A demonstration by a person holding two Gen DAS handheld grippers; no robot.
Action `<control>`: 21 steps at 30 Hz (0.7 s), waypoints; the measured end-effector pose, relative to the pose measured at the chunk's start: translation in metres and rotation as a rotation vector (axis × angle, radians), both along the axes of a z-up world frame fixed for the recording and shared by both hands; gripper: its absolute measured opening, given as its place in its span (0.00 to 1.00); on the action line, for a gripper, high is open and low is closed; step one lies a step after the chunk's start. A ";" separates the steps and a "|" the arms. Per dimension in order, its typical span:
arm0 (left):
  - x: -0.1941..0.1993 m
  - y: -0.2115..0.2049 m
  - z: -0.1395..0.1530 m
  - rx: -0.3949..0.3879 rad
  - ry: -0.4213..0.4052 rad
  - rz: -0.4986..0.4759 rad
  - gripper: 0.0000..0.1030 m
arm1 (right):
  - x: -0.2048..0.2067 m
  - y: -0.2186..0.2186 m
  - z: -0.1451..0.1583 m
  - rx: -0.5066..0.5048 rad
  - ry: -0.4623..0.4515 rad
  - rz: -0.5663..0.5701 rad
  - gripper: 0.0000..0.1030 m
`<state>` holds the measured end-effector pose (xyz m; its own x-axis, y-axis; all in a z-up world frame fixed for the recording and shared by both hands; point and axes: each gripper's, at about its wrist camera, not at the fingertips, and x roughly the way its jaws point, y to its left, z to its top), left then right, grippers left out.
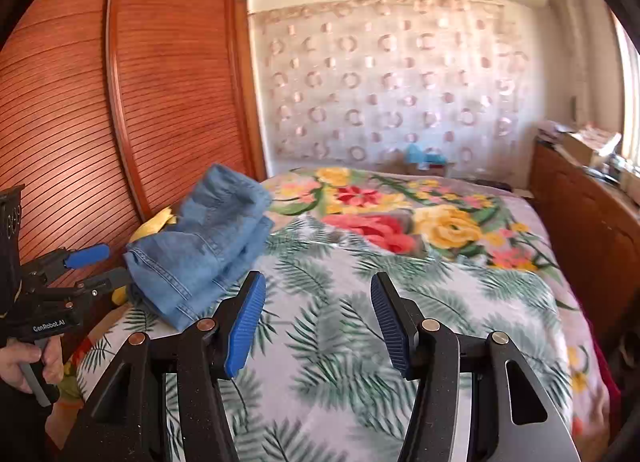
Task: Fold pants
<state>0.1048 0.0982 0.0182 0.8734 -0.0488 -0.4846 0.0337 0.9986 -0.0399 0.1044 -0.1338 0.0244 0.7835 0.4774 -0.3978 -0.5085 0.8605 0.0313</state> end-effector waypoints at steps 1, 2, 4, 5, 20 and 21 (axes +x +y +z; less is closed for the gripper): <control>-0.003 -0.006 0.002 -0.001 -0.004 -0.011 0.85 | -0.010 -0.005 -0.001 0.006 -0.004 -0.009 0.58; -0.005 -0.009 0.003 0.001 -0.008 -0.014 0.87 | -0.019 -0.013 0.000 0.017 -0.007 -0.018 0.60; -0.013 -0.018 0.008 0.007 -0.027 -0.028 0.99 | -0.034 -0.019 0.000 0.025 -0.013 -0.029 0.61; -0.017 -0.021 0.010 0.006 -0.037 -0.031 1.00 | -0.042 -0.022 0.000 0.021 -0.019 -0.040 0.62; -0.063 -0.057 0.042 0.035 -0.081 -0.009 1.00 | -0.125 -0.041 0.001 0.061 -0.112 -0.158 0.79; -0.064 -0.059 0.042 0.038 -0.080 -0.006 1.00 | -0.128 -0.040 0.001 0.061 -0.112 -0.160 0.79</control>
